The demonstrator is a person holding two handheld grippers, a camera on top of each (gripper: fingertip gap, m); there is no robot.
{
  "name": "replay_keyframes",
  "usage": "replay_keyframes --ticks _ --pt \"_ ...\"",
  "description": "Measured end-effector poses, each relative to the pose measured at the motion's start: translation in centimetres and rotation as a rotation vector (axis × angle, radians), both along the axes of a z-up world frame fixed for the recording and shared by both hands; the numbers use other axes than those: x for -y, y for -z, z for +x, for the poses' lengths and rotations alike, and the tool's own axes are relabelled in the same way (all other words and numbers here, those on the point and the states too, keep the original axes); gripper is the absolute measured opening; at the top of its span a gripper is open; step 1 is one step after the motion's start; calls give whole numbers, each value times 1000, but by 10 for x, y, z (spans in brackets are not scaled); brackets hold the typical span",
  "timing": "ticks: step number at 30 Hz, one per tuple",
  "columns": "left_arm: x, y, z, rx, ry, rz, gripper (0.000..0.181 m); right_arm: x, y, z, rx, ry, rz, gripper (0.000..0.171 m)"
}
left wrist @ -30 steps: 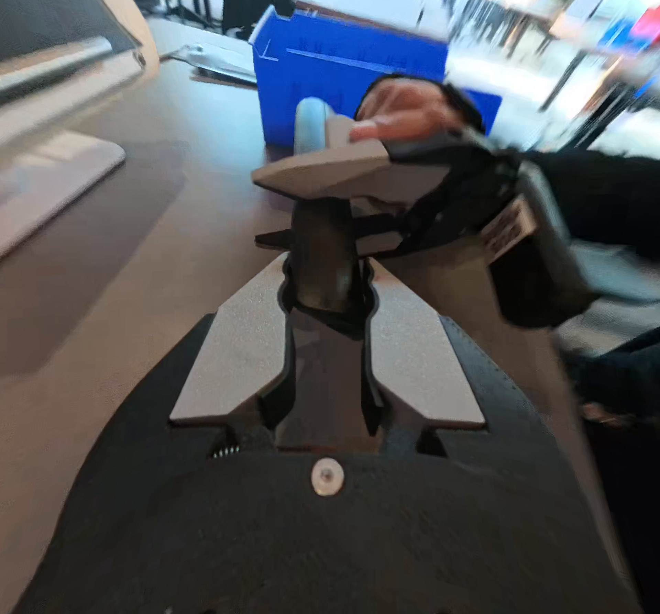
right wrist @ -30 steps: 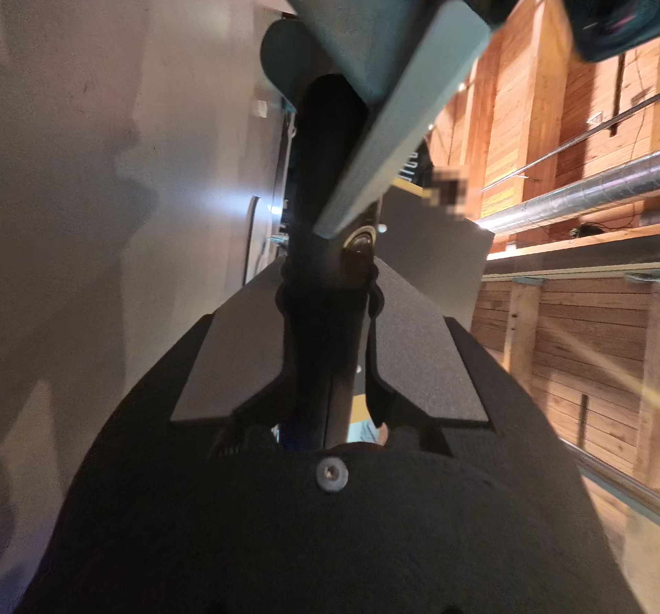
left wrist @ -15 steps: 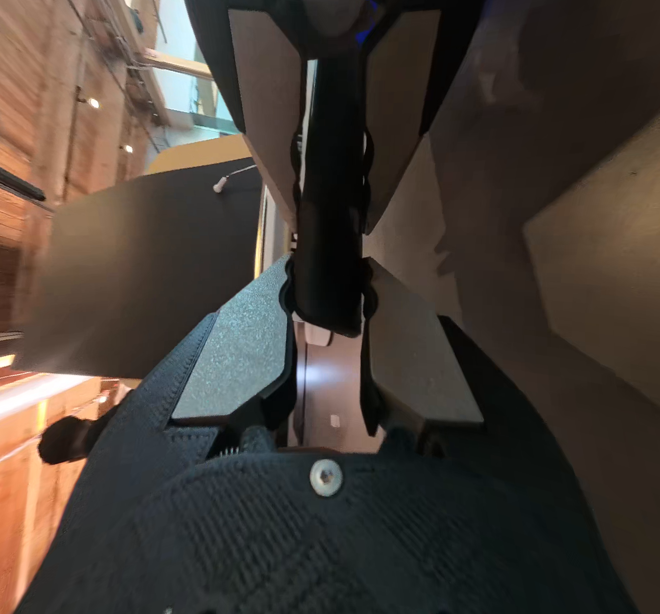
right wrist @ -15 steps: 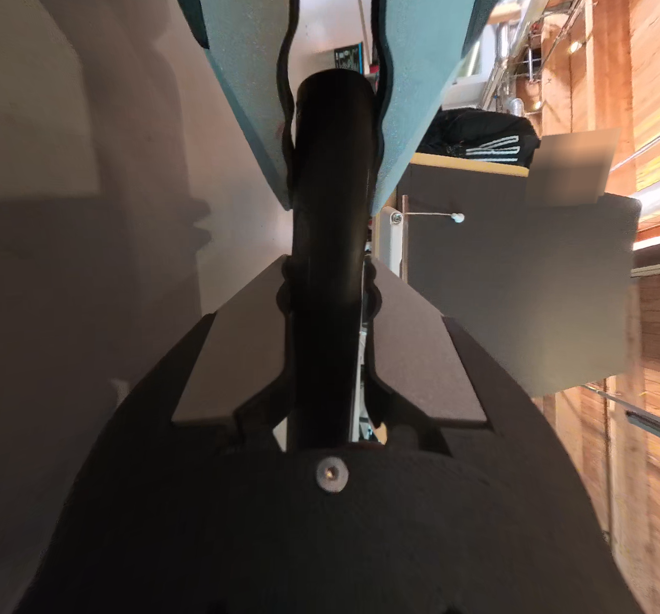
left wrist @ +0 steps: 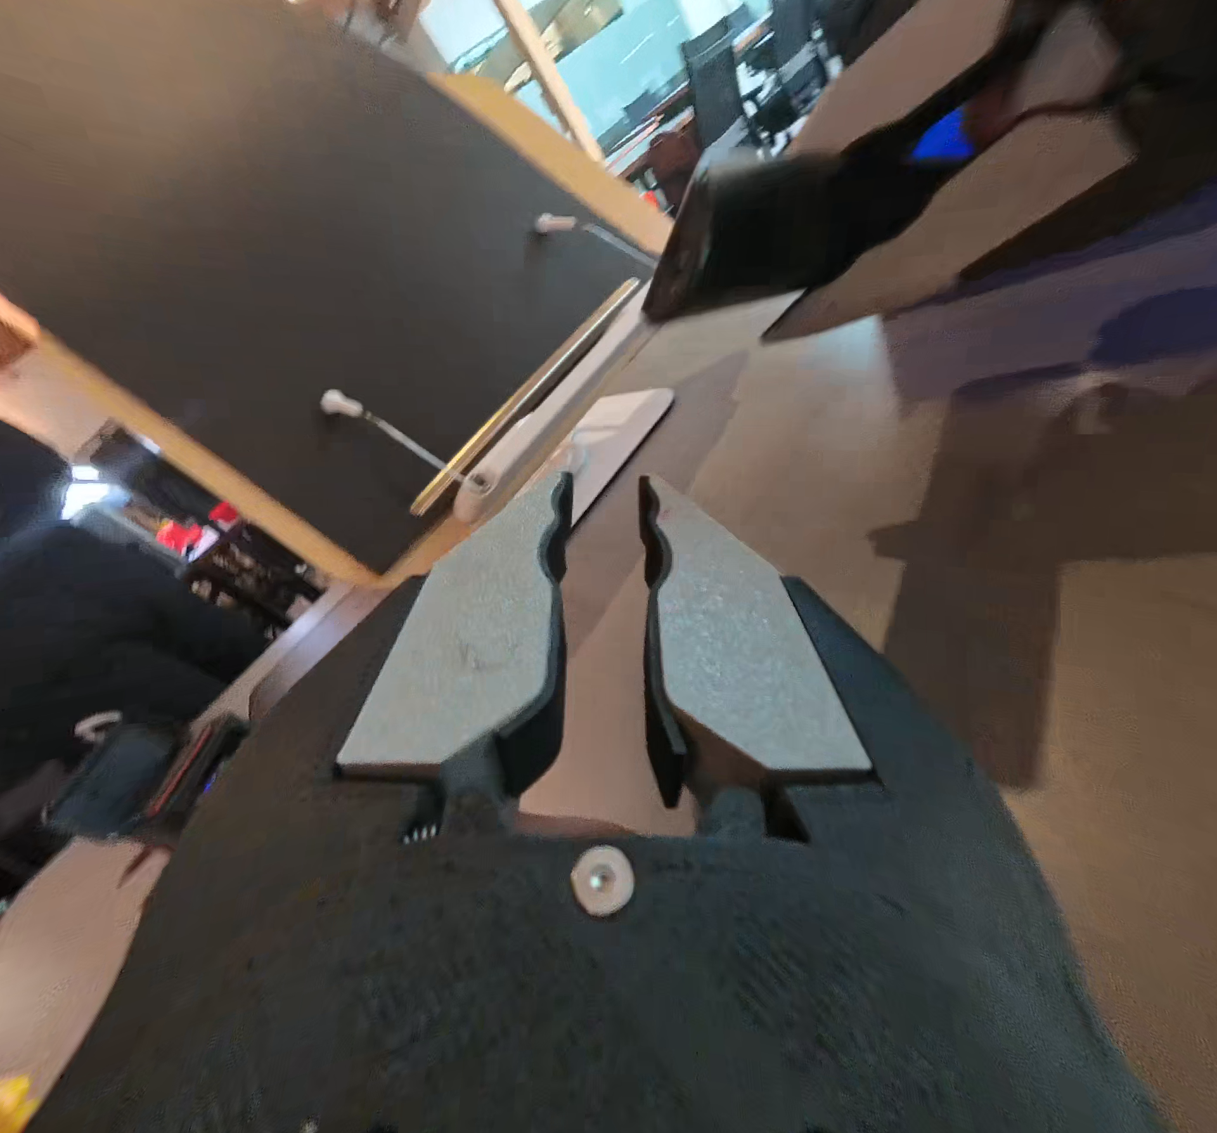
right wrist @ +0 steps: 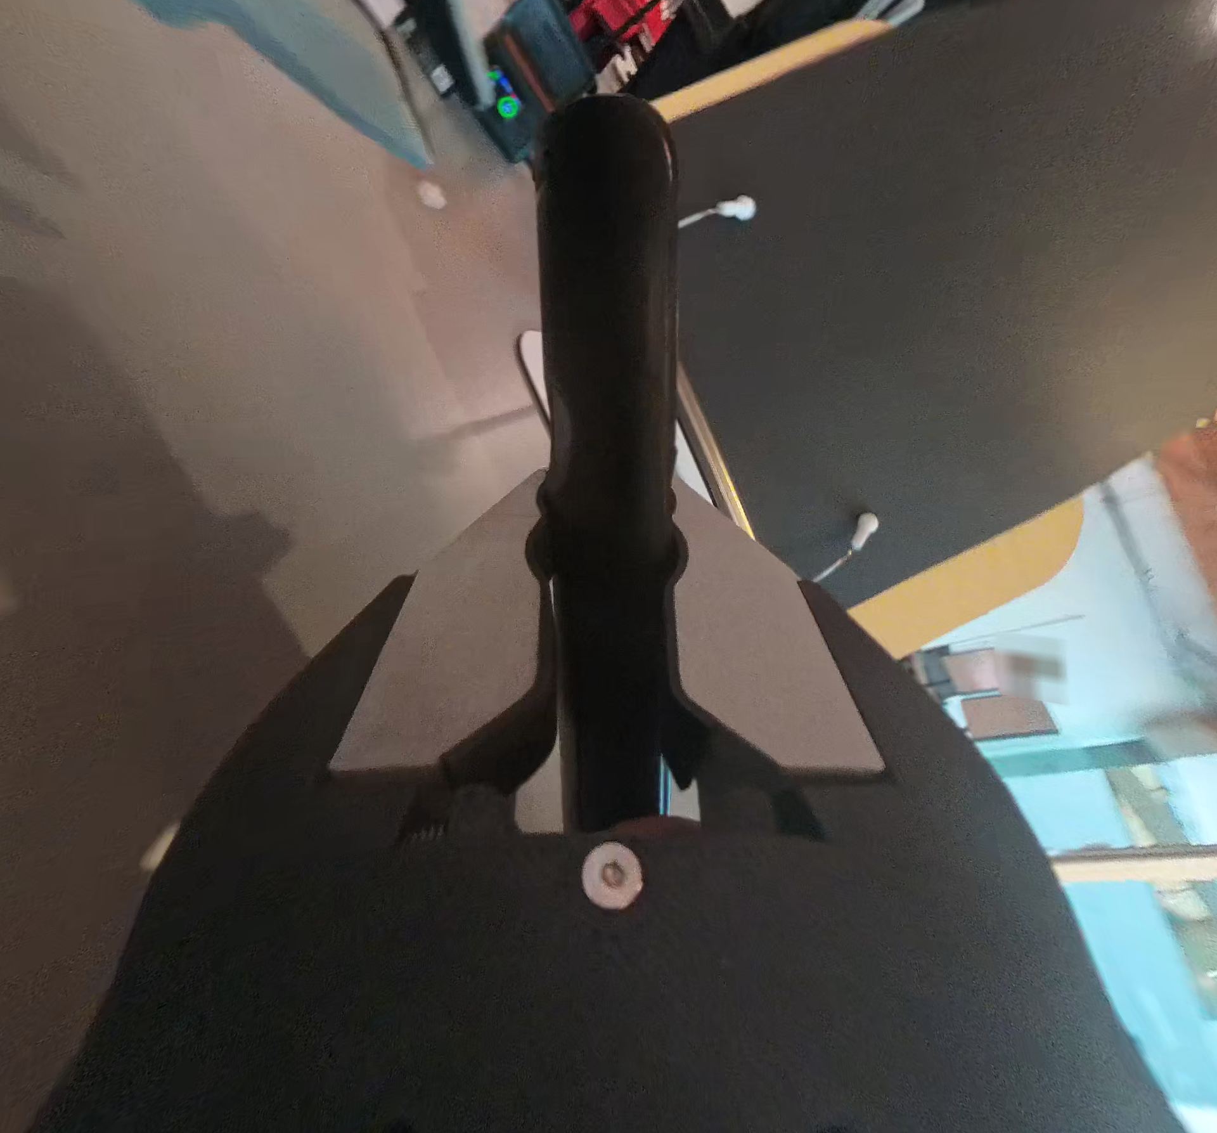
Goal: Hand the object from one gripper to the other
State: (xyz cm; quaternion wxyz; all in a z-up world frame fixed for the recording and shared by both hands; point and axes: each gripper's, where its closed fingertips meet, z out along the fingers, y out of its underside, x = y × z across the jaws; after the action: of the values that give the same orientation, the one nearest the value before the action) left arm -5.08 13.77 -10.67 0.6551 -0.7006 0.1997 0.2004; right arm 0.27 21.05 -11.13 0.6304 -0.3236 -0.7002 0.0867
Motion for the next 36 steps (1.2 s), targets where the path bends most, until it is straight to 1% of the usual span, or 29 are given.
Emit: replay_keyframes --ticks 3,5,12,16,18,21,24,26,28,31,33,34,36 --pt "-1 4 -14 55 -55 -19 17 -9 -10 4 -58 17 -118 26" --pt "-3 9 -15 75 -58 -42 16 -14 -17 7 -100 25 -181 26" --pt "-11 35 -15 20 -70 -137 16 -21 -55 27 -263 26 -314 26" --pt "-11 40 -15 -2 -71 -163 15 -1 -92 46 -328 -4 -404 26" --pt "-10 41 -16 -21 -79 -173 15 0 -116 63 -325 17 -430 26" --pt "-10 41 -15 -28 -78 -173 14 -22 -144 96 -298 107 -456 26" --pt "-11 43 -14 -26 -74 -185 14 -69 -154 137 -281 272 -450 25" --pt "-11 45 -14 -35 -77 -198 14 -99 -141 163 -216 375 -494 26" --pt "-11 46 -14 -47 -76 -203 14 -126 -116 185 -136 476 -541 26" --pt "-11 45 -12 -57 -75 -203 14 -158 -56 210 62 631 -641 27" --pt "-11 44 -12 -59 -76 -200 14 -168 -17 217 181 691 -699 25" --pt "-10 44 -12 -57 -76 -199 14 -168 -3 217 229 695 -715 24" --pt "-10 45 -13 -51 -76 -204 14 -171 8 213 262 711 -700 23"
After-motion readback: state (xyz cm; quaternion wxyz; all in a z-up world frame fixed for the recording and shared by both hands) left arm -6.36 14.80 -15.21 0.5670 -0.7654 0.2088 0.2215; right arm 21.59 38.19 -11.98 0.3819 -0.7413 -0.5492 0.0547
